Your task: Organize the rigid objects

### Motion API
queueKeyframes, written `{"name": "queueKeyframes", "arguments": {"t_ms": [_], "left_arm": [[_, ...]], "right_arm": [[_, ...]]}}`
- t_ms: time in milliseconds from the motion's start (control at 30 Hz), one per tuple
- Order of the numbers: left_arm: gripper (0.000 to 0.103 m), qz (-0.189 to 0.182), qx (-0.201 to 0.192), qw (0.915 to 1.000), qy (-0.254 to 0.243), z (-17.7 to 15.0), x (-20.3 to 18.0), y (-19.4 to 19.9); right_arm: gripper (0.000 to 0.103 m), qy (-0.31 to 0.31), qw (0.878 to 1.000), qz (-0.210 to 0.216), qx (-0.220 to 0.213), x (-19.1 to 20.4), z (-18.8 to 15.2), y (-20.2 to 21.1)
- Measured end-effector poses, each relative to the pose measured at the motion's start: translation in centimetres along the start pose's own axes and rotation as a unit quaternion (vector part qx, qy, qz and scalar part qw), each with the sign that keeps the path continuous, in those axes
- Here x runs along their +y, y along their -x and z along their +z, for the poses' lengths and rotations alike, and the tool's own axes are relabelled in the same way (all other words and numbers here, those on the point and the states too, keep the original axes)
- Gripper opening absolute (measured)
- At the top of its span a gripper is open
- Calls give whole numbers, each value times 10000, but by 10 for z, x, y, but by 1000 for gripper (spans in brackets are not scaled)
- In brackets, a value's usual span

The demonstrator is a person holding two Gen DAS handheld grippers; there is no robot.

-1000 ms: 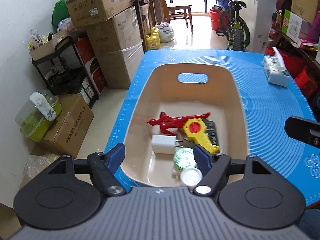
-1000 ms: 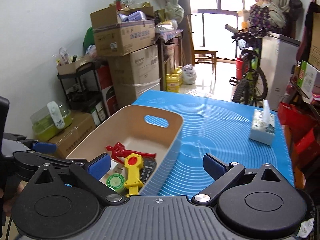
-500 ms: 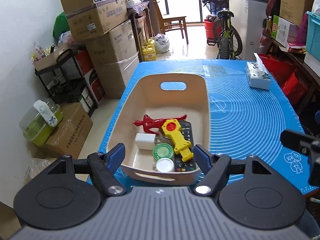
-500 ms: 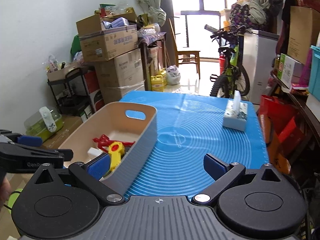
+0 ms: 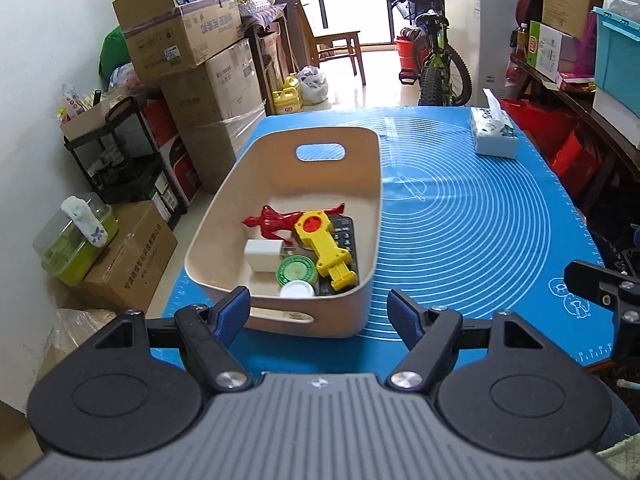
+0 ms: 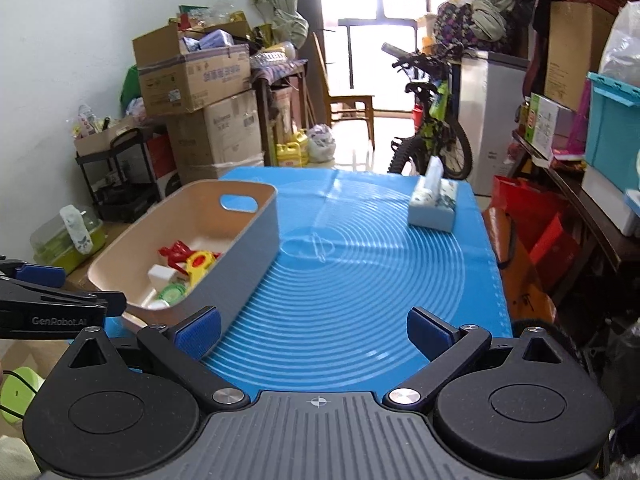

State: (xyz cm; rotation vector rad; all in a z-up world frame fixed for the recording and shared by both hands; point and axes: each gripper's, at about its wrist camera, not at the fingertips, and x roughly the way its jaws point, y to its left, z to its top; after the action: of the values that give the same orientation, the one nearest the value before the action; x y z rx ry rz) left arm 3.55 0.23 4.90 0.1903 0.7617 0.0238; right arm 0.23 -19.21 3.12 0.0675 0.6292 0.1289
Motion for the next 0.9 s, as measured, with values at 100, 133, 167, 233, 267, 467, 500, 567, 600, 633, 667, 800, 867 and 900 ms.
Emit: {"name": "queueKeyframes", "arguments": {"t_ms": [100, 133, 167, 233, 267, 467, 500, 567, 600, 633, 667, 800, 867, 900], "left_arm": [[76, -50, -36, 10000, -60, -6, -8, 0], [76, -82, -38, 9999, -96, -9, -12, 0], [76, -108, -37, 9999, -122, -11, -15, 0], [76, -163, -23, 9997, -171, -16, -21, -1], [76, -177, -21, 9997, -189, -18, -23, -1], [76, -183, -58, 9996, -184, -31, -32, -2], [76, -180, -46, 9997, -179, -33, -33, -3], [76, -165, -41, 9997, -148, -37, -33, -4], [76, -164, -42, 9998, -128, -38, -33, -5], [76, -166, -43, 9998, -104, -39, -33, -5], [76, -171, -50, 9998, -80, -40, -32, -6], [76, -158, -82, 9998, -69, -42, -32, -7], [76, -162, -90, 9998, -86, -44, -33, -8], [76, -164, -95, 9998, -87, -44, -33, -8]], "right_arm": [[99, -89, 9999, -64, -10, -7, -6, 2], [99, -107, 9999, -85, -15, -10, -9, 4], [99, -123, 9999, -103, -20, -11, -10, 5], [99, -147, 9998, -133, -16, -13, -15, 6], [99, -157, 9998, -141, -14, -14, -17, 6], [99, -92, 9998, -182, -61, -13, -31, 9], [99, -84, 9998, -176, -69, -13, -33, 9], [99, -135, 9998, -140, -57, -13, -36, 9], [99, -165, 9998, -127, -39, -13, -39, 8], [99, -187, 9998, -119, -19, -13, -41, 8], [99, -192, 9997, -126, -14, -13, -42, 7], [99, -202, 9996, -164, -74, -11, -49, 7], [99, -236, 9995, -177, -116, -11, -52, 9], [99, -245, 9994, -184, -137, -11, -54, 9]]}}
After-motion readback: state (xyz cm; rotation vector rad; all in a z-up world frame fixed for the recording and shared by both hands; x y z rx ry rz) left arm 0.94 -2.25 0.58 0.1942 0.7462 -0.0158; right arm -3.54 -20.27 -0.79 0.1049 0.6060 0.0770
